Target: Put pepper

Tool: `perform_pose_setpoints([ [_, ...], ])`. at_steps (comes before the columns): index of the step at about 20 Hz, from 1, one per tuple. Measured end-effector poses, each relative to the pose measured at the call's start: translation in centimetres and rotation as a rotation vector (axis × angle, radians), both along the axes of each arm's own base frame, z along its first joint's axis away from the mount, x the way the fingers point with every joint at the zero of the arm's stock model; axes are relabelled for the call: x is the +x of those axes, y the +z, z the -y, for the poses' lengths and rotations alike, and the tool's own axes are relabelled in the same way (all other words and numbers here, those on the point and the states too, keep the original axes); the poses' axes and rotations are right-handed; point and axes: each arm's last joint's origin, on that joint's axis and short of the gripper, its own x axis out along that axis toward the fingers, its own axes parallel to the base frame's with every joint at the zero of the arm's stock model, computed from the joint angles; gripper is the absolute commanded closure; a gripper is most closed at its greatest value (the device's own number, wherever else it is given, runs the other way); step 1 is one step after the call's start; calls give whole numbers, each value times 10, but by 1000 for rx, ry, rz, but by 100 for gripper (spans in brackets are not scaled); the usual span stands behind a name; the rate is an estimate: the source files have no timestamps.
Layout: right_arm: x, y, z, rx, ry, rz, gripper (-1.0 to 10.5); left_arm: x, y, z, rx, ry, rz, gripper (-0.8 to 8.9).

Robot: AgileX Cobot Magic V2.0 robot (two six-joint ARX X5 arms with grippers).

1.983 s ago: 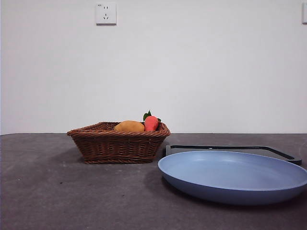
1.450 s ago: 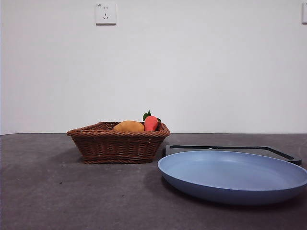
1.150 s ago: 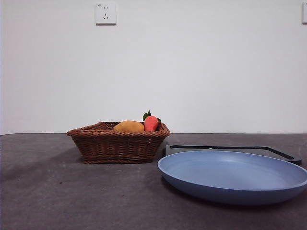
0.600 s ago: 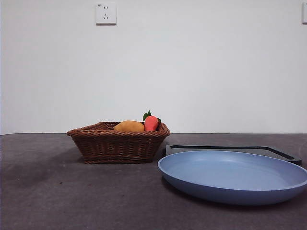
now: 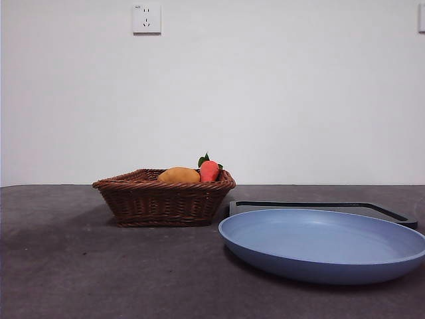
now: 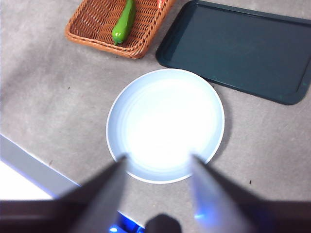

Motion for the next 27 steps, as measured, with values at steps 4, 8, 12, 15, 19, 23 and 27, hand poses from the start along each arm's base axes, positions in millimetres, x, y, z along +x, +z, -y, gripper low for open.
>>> perform_pose_setpoints([
  [4,8,-3,-1,4,-9,-40,623,0,0,0,0,0,-1,448],
  [8,37,-15,-4,3,-19,-117,623,0,0,0,-1,0,-1,448],
  [12,78,-40,-8,-11,-22,-230,623,0,0,0,-3,1,-4,448],
  [15,112,-70,-12,-26,-22,-339,623,0,0,0,-3,1,-4,448],
  [19,142,-112,-16,-58,-30,-480,623,0,0,0,-4,2,-4,448],
  [23,156,-139,-16,-127,-40,-540,643,0,0,0,-4,2,-4,448],
  [27,164,-150,-17,-132,-33,-549,652,0,0,0,-4,2,-4,448],
])
